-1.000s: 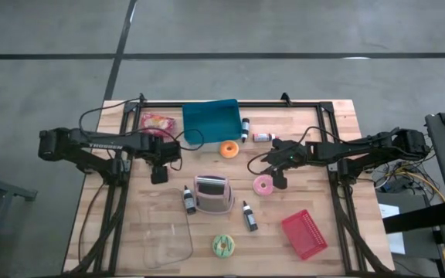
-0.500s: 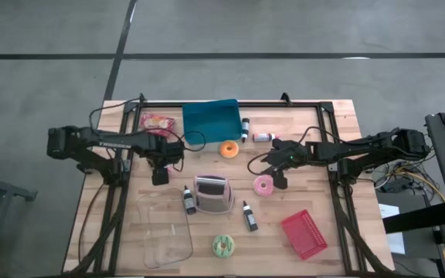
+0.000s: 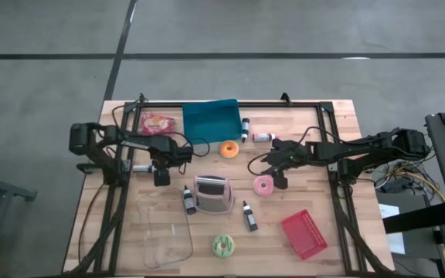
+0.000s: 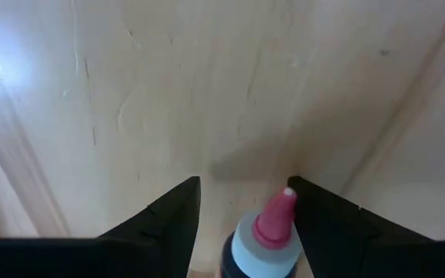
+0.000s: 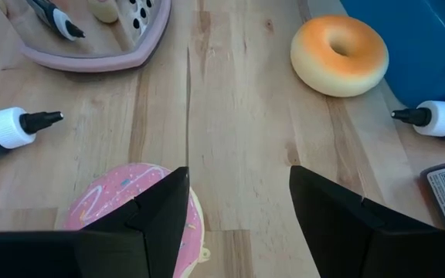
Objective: Pick & Place Food Item
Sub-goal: Put the left pink food coloring bottle into the transparent bin
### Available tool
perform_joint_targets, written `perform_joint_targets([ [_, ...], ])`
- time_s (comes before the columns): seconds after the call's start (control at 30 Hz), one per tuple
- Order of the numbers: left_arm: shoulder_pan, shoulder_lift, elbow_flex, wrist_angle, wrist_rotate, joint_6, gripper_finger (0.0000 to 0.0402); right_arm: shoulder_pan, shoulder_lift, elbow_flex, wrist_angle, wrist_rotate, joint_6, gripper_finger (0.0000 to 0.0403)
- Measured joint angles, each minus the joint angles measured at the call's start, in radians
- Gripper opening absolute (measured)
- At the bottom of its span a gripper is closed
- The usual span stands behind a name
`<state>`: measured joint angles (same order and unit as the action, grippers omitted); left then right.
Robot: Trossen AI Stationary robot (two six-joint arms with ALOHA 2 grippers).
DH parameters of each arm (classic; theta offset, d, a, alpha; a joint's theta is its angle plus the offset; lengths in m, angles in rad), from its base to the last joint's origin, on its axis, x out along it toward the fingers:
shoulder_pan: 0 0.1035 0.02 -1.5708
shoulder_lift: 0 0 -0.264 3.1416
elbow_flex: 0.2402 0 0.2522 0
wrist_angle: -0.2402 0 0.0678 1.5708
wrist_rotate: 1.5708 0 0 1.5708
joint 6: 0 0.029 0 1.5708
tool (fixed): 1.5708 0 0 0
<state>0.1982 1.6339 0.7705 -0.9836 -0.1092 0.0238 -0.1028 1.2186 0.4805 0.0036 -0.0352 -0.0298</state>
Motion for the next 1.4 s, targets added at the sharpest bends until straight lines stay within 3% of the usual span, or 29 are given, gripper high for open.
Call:
perform_joint_targets([
  [0.17,0.0,-0.03,-0.006,0.019,0.041,-0.008,0.0163,0.0,0.0,0.0,0.001,0.0,0.0,0.0219],
  [0.4,-0.001,-0.032,-0.005,0.022,0.06,-0.016,0.0019,0.0,0.0,0.0,0.001,0.0,0.003,0.0219],
  [1.0,-0.011,-0.077,0.067,0.026,-0.015,-0.048,0.0008,0.0,0.0,0.0,0.001,0.001,0.011,0.0219],
  [1.4,-0.019,-0.414,0.096,0.025,-0.112,-0.136,0.0008,0.0,0.0,0.0,0.002,0.001,0.011,0.0219],
])
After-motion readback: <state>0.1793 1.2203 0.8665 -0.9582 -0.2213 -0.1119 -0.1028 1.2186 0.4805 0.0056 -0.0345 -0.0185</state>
